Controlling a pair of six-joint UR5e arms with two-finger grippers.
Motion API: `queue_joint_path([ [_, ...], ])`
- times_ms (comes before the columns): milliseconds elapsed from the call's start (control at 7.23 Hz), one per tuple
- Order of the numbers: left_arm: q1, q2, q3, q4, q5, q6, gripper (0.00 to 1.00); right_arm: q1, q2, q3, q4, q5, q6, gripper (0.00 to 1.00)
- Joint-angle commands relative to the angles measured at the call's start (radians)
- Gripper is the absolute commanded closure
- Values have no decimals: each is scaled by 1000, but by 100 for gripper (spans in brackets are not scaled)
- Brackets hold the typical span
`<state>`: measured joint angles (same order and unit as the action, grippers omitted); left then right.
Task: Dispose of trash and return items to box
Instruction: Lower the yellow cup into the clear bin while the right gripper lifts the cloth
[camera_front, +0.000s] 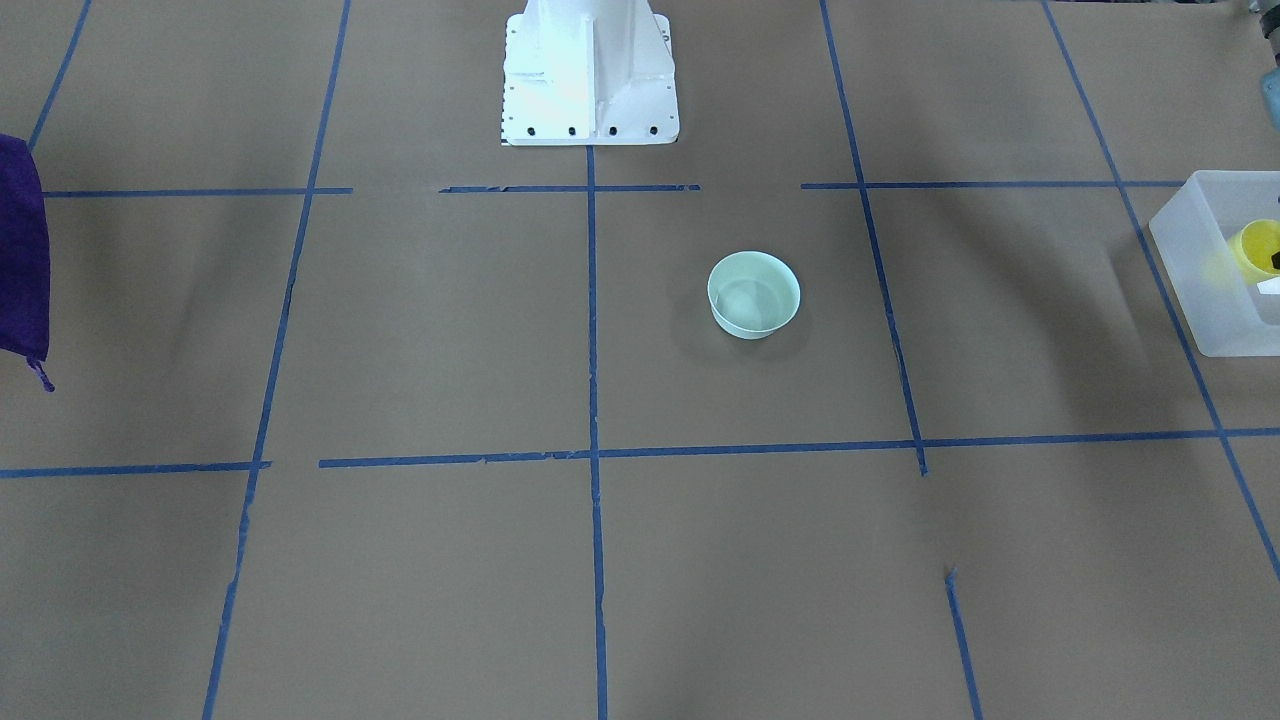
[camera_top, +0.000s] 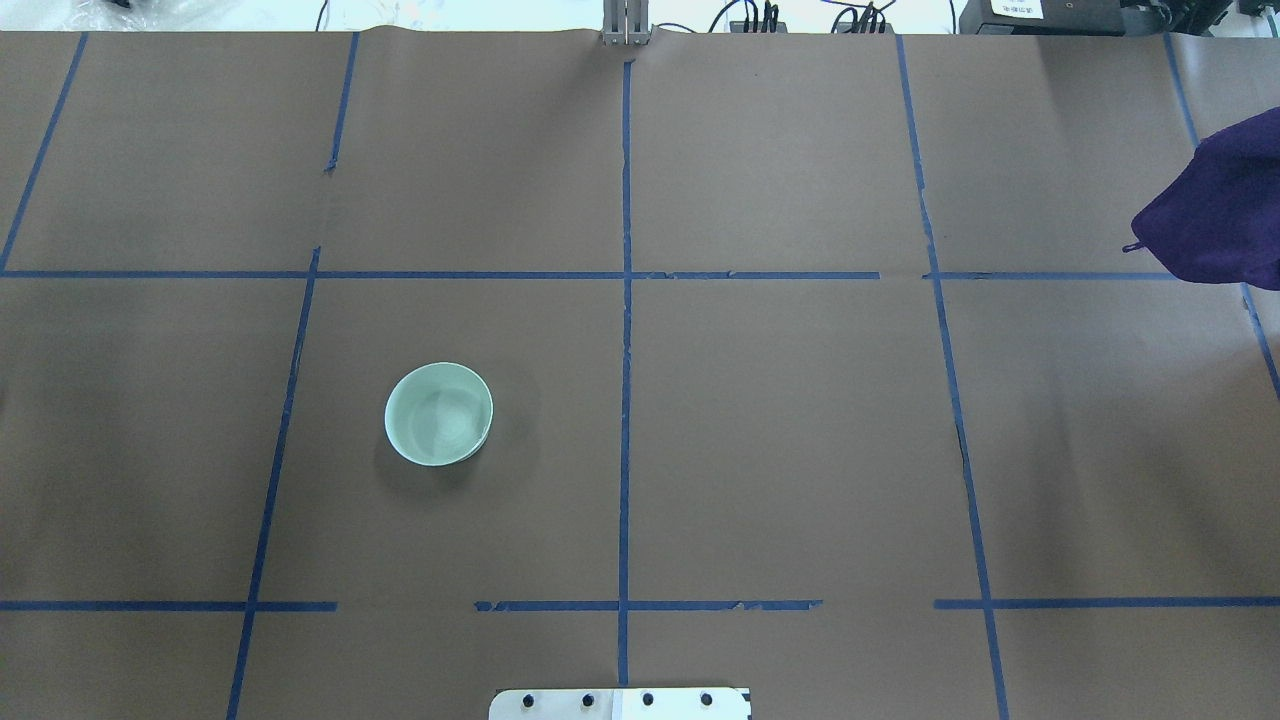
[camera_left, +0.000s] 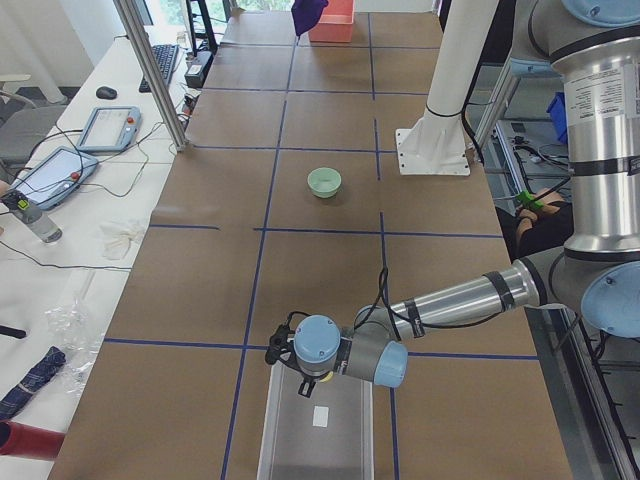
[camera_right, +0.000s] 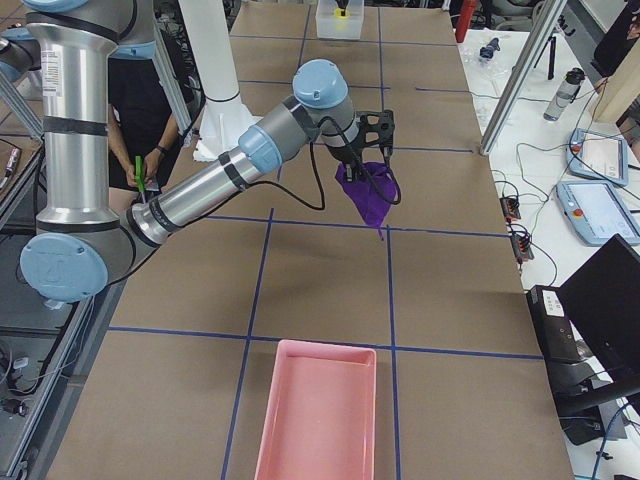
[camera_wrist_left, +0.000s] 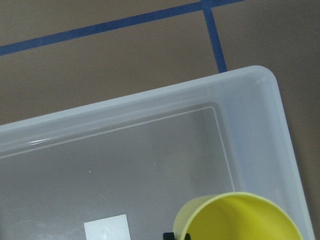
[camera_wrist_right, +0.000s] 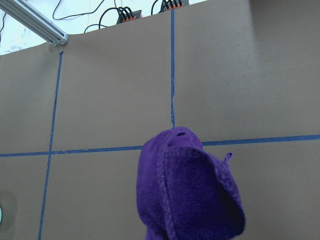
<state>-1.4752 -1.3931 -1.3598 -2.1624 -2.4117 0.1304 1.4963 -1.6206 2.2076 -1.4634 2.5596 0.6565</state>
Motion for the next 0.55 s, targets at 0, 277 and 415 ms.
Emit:
queue_joint_path([
  [0,4,-7,2,-11,37,3,31,-4,1,0,0,-4,-2,100],
  [277,4,-14,2,-13,39,6,9,-1,1,0,0,-4,0,100],
  [415,1,-14,-16,-8,42,8,4,-4,1,0,0,-9,0,100],
])
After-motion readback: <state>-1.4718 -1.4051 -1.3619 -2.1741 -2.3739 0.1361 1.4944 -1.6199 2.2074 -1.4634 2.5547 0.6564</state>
